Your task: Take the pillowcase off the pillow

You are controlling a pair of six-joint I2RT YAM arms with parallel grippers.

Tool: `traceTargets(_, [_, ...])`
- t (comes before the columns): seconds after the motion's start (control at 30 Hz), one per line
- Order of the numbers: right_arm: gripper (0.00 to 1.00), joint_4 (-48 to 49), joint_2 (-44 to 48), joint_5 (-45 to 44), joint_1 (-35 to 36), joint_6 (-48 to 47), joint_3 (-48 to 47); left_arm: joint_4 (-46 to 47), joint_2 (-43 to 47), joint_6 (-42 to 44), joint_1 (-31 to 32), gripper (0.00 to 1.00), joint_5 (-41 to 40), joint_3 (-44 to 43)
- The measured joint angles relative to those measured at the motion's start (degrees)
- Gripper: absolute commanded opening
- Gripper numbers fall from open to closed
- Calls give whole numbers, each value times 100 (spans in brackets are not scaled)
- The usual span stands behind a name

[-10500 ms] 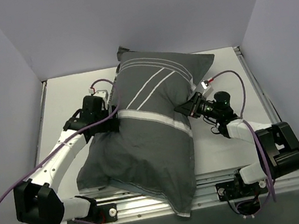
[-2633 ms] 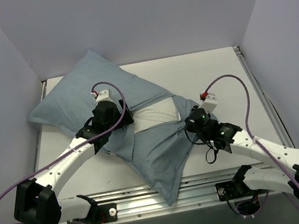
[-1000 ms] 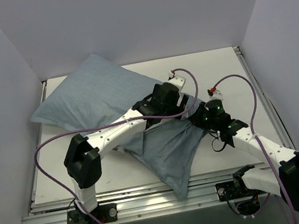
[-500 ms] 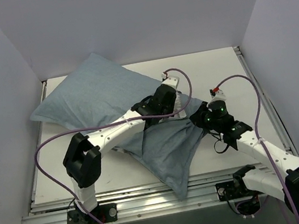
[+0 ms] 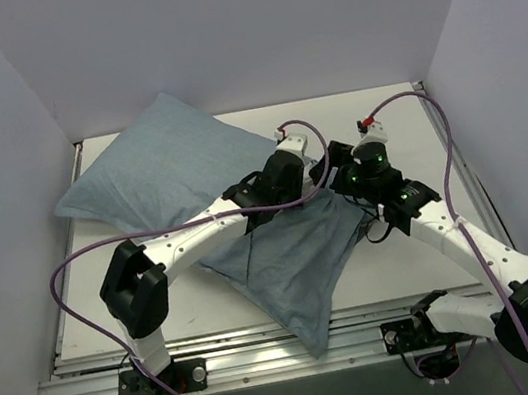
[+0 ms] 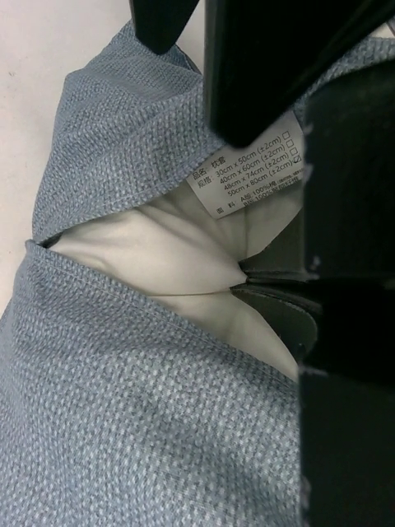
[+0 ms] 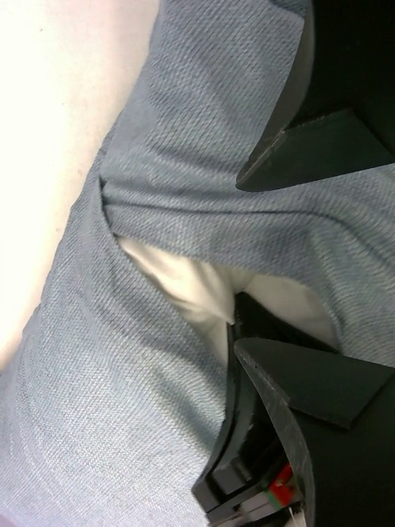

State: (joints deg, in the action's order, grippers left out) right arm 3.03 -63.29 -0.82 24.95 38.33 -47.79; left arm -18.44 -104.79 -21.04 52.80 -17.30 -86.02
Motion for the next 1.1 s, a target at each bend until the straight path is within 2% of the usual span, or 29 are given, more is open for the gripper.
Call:
traceTargets(0.1, [71, -186, -367, -275, 157, -2, -293, 9, 0, -55, -2, 2, -2, 7])
traceTargets(0.2, [68, -337, -688, -492, 232, 0, -343, 35, 15, -92, -2, 2, -2, 37])
traceTargets(0.3, [52, -402, -973, -678, 240, 2, -251, 90, 66, -118, -9, 2, -4, 107])
traceTargets(0.33, [41, -365, -1025, -721, 236, 4, -146, 94, 74, -129, -15, 2, -4, 120])
traceTargets(0.4, [29, -319, -1080, -741, 203, 26, 122, 103, 96, -157, -35, 2, 11, 155])
traceTargets(0.43, [15, -219, -1086, -732, 164, 52, 304, 111, 111, -184, -44, 2, 24, 179])
traceTargets(0.5, [2, 13, -1058, -667, 68, 79, 614, 127, 142, -219, -66, 2, 72, 225])
traceTargets(0.53, [0, 142, -1027, -590, -11, 90, 763, 136, 164, -234, -83, 2, 114, 249])
traceTargets(0.7, [0, 514, -723, 37, -719, 72, 1303, 61, 448, -304, -262, 2, 442, 337])
traceTargets(0.83, [0, 527, -372, 850, -1425, 68, 1467, 48, 1226, -409, -455, 2, 688, 798])
traceTargets(1.1, [0, 511, 149, 1620, -1528, 37, 1290, -125, 2951, -619, -1032, 2, 1008, 1711])
